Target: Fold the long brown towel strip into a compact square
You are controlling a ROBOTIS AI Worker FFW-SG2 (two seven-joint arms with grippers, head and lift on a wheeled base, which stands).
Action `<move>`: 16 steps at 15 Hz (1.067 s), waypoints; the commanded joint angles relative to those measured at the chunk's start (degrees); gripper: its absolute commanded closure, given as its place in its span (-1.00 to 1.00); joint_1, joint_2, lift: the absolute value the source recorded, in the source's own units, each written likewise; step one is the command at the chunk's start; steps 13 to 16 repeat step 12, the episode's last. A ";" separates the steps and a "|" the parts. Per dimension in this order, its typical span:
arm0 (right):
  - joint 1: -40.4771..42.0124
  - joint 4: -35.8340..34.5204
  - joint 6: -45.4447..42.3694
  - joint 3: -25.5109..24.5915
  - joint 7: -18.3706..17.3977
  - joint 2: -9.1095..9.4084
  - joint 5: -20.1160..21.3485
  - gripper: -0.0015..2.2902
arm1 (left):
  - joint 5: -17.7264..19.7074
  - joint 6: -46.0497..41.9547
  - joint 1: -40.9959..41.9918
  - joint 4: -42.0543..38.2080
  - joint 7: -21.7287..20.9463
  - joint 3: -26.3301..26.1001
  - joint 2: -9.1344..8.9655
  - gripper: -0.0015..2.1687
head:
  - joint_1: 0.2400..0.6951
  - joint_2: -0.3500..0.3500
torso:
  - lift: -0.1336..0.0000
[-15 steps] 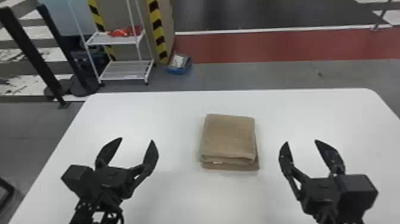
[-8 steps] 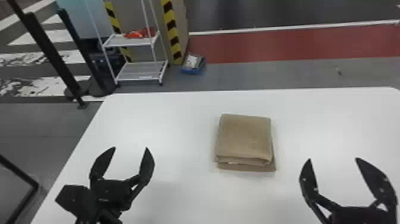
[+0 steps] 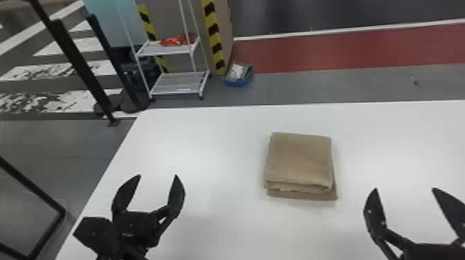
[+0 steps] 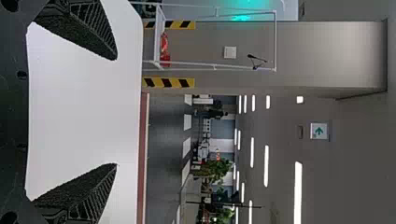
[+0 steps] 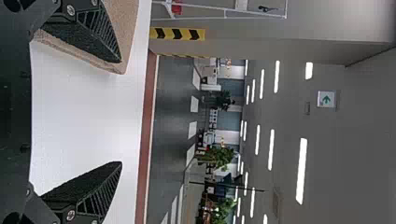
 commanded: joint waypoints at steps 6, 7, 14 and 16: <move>0.13 -0.53 1.57 0.25 0.00 0.14 0.00 -0.90 | 0.14 0.00 0.70 -0.14 0.09 0.27 0.00 -0.95 | 1.00 0.68 | -0.82; 0.13 -0.53 1.75 0.25 0.00 0.14 0.00 -0.90 | 0.14 0.00 0.70 -0.14 0.09 0.18 0.00 -0.95 | 1.00 0.68 | -0.82; 0.13 -0.53 1.75 0.34 0.00 0.14 0.00 -0.90 | 0.14 0.00 0.88 -0.23 0.01 0.27 0.00 -0.95 | 1.00 0.69 | -0.82; 0.13 -0.53 1.75 0.34 0.00 0.14 0.00 -0.90 | 0.14 0.00 0.88 -0.23 0.01 0.27 0.00 -0.95 | 1.00 0.69 | -0.82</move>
